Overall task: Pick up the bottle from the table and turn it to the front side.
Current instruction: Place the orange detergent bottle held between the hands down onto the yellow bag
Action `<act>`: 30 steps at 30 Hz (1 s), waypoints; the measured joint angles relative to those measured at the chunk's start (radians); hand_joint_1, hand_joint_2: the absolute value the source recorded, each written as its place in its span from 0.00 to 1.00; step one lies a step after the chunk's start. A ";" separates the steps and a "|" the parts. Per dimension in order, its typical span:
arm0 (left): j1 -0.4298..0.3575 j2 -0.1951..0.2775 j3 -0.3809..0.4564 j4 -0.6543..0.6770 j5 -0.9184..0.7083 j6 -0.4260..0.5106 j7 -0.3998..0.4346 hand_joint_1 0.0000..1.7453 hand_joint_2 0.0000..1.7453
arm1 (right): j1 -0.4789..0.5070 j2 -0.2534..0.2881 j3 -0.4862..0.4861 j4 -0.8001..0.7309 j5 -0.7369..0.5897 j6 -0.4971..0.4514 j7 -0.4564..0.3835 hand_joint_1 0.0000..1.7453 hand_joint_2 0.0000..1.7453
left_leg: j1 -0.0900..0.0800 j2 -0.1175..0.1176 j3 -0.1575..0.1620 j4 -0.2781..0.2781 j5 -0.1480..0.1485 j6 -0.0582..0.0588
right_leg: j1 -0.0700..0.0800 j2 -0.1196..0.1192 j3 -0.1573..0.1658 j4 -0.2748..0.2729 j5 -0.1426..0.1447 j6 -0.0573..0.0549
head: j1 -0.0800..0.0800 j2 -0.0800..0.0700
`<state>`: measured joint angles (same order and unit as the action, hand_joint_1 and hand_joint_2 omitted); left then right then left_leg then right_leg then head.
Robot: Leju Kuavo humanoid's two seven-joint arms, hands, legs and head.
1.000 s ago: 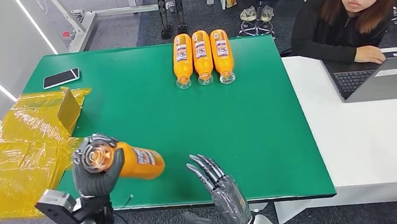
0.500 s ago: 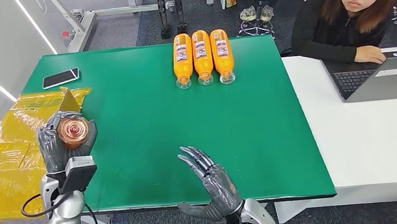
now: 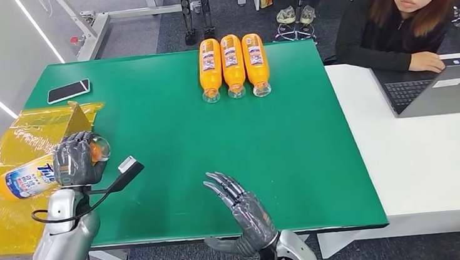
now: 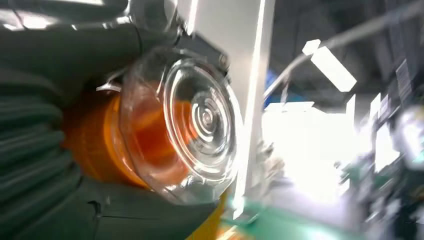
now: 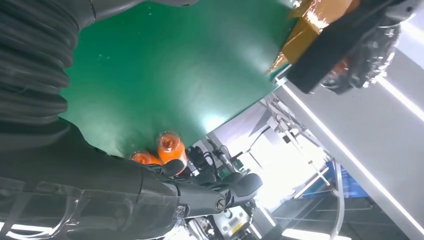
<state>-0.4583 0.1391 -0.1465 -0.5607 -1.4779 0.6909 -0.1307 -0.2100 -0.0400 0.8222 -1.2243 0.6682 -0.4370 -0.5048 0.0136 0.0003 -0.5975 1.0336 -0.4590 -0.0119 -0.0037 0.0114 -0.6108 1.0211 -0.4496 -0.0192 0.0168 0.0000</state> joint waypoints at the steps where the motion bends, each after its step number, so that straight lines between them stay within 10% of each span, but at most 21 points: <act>1: -0.008 0.004 -0.012 0.034 -0.029 -0.003 0.024 0.91 1.00 | 0.000 0.000 0.001 0.002 -0.003 0.000 -0.001 0.00 1.00 | 0.000 0.000 0.000 0.000 0.000 0.000 | 0.000 0.000 0.000 0.000 0.000 0.000 | 0.000 0.000; 7: -0.032 0.014 -0.062 0.163 -0.073 -0.053 0.049 0.04 1.00 | -0.001 -0.004 0.005 0.004 -0.006 0.000 -0.007 0.00 1.00 | 0.000 0.000 -0.001 0.000 0.000 0.000 | 0.000 0.000 -0.002 0.000 0.000 0.000 | 0.000 0.000; 30: -0.056 0.012 -0.133 0.242 -0.087 -0.123 0.037 0.00 1.00 | 0.000 -0.021 0.005 0.000 -0.018 -0.002 -0.008 0.00 1.00 | 0.000 0.000 -0.002 0.000 0.000 0.000 | 0.000 0.000 -0.002 0.000 0.000 0.000 | 0.000 0.000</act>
<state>-0.5145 0.1514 -0.2793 -0.3185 -1.5650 0.5679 -0.0933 -0.2100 -0.0611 0.8270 -1.2245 0.6499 -0.4391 -0.5130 0.0136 0.0003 -0.5992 1.0336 -0.4591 -0.0121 -0.0036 0.0115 -0.6129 1.0211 -0.4497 -0.0192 0.0168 0.0000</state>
